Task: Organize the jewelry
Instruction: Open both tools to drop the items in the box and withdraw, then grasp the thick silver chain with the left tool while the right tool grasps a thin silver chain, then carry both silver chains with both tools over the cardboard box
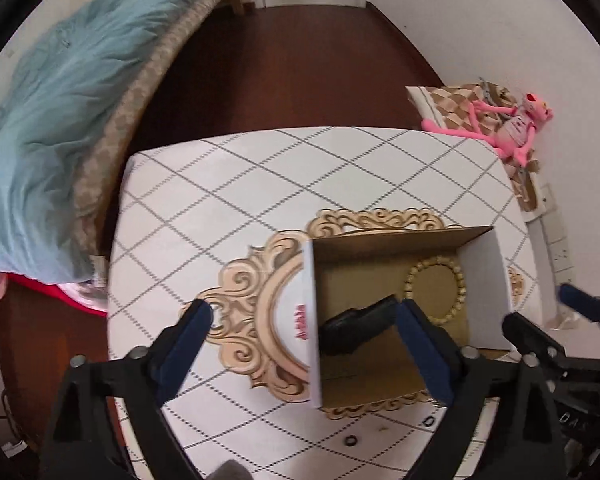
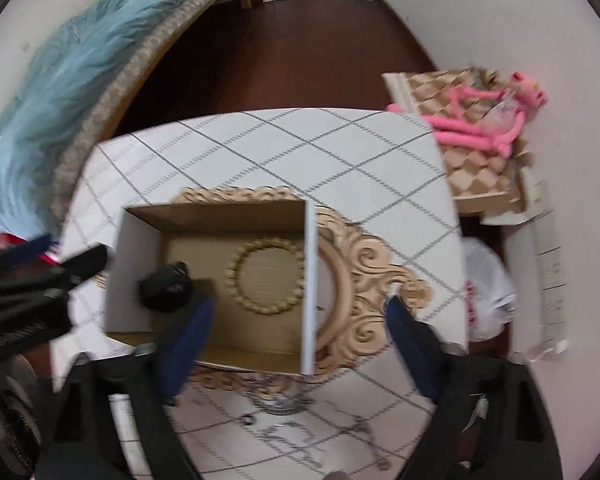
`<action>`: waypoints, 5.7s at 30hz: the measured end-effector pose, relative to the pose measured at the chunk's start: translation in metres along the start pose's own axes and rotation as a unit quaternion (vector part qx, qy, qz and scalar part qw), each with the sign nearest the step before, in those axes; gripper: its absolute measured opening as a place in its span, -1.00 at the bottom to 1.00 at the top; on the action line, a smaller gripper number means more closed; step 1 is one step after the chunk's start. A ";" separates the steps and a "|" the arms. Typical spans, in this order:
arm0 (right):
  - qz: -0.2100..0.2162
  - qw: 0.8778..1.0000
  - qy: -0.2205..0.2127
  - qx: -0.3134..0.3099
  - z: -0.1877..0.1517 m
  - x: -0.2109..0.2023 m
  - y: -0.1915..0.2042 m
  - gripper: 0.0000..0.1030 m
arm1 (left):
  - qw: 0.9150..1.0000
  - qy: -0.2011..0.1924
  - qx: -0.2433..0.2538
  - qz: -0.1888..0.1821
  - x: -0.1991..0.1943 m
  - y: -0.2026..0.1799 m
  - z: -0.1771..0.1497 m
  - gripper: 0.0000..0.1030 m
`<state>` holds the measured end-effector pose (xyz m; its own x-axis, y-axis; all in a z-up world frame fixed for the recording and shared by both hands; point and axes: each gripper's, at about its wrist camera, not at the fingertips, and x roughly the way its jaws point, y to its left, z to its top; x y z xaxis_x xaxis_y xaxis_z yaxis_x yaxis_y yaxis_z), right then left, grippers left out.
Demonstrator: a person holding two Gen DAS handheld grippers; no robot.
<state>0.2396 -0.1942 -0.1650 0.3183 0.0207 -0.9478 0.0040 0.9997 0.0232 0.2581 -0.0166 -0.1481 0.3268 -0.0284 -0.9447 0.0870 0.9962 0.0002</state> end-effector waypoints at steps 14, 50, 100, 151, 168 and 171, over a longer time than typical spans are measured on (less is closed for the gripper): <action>-0.021 1.000 -0.020 0.007 -0.040 -0.006 0.004 0.93 | 0.998 -0.051 -0.023 0.036 -0.025 0.006 -0.046 0.99; -0.010 0.994 -0.034 0.103 -0.180 -0.024 -0.040 0.66 | 0.997 -0.035 -0.039 0.058 -0.029 0.006 -0.172 0.99; 0.001 0.978 -0.106 0.182 -0.183 0.004 -0.100 -0.94 | 0.993 0.040 0.102 -0.048 0.052 -0.136 -0.108 0.90; 0.039 0.970 -0.118 0.209 -0.177 -0.023 -0.110 -0.94 | 0.976 0.006 0.191 -0.101 0.064 -0.154 -0.111 -0.82; 0.064 0.968 -0.142 0.195 -0.172 -0.053 -0.104 -0.94 | 0.974 -0.046 0.105 -0.194 -0.009 -0.091 -0.116 -0.87; 0.080 0.968 -0.149 0.188 -0.165 -0.064 -0.100 -0.94 | 0.971 -0.058 0.100 -0.208 -0.029 -0.082 -0.112 -0.87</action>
<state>0.0626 -0.2933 -0.1587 0.6024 0.1147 -0.7899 0.2582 0.9084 0.3288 0.1365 -0.0887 -0.1577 0.3282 -0.4450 -0.8333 0.4117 0.8613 -0.2978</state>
